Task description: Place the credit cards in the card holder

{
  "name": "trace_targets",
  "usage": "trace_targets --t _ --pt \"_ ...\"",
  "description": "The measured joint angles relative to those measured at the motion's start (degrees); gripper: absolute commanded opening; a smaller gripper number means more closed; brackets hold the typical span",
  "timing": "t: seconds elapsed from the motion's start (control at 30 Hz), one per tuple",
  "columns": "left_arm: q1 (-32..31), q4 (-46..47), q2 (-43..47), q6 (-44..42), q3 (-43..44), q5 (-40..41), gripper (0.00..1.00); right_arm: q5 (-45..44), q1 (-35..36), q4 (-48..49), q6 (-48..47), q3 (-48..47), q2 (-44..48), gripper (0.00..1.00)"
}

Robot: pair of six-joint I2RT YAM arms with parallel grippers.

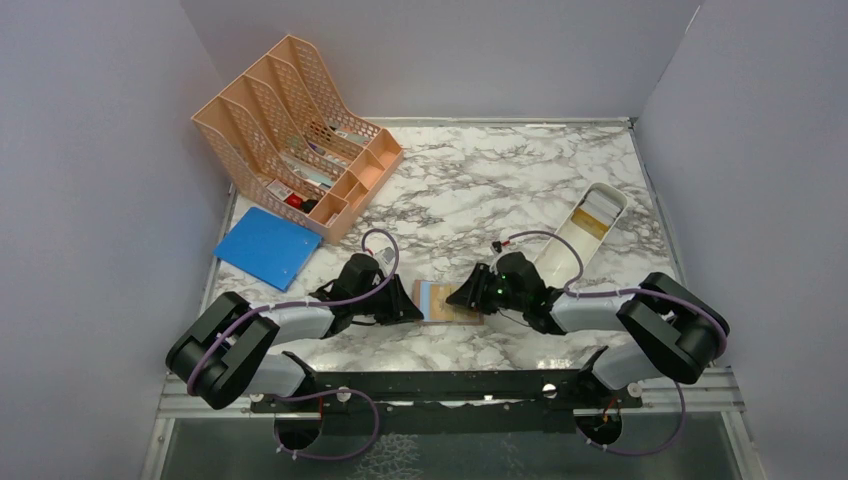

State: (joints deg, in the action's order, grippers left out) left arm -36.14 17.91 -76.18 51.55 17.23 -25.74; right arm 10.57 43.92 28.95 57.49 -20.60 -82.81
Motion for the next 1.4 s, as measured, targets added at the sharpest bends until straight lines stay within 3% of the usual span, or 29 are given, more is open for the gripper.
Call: trace_targets --t 0.4,0.83,1.4 --pt "-0.31 0.02 0.0 0.0 0.37 -0.59 0.28 2.43 0.02 1.11 -0.96 -3.37 -5.25 0.37" --pt "-1.09 0.0 -0.61 -0.07 1.03 -1.09 0.28 3.87 0.28 4.35 -0.28 -3.69 -6.8 0.3" --pt "-1.11 0.07 1.29 -0.09 1.03 -1.84 0.46 3.96 0.28 9.07 3.17 -0.74 -6.84 0.2"
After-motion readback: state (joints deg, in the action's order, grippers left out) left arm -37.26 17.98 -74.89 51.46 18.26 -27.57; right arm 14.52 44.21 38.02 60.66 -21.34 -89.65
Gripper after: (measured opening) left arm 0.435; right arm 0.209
